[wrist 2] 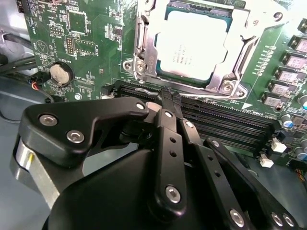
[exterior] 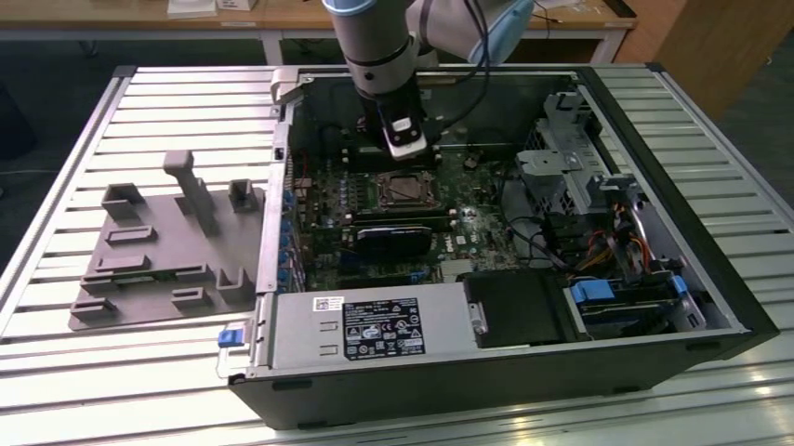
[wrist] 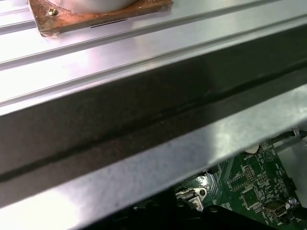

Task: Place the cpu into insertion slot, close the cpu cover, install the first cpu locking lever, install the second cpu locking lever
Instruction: 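Install the first cpu locking lever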

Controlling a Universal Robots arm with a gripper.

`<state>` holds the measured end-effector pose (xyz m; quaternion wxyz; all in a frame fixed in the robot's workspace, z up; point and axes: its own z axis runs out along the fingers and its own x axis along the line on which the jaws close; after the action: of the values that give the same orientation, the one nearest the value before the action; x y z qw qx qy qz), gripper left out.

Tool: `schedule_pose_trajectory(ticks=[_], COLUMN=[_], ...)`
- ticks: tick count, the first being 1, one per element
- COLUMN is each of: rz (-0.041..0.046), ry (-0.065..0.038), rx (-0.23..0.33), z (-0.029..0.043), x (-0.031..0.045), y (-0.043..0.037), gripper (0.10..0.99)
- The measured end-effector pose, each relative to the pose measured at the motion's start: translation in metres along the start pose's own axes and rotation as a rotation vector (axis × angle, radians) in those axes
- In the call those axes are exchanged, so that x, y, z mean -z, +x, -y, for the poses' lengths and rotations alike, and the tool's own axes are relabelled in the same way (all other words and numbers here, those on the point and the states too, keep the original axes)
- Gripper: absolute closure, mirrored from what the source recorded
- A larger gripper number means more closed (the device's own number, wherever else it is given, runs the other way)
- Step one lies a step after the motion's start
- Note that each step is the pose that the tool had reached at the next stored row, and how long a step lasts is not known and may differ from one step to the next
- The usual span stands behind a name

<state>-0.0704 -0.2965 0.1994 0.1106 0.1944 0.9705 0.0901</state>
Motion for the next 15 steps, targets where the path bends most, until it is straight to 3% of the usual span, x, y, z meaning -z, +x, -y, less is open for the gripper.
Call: schedule_pose_trajectory(ticks=[15], rz=[0.0028], ry=[0.005], rx=[-0.004], z=[-0.0031], x=[-0.0032], y=[0.0021], gripper=[0.984])
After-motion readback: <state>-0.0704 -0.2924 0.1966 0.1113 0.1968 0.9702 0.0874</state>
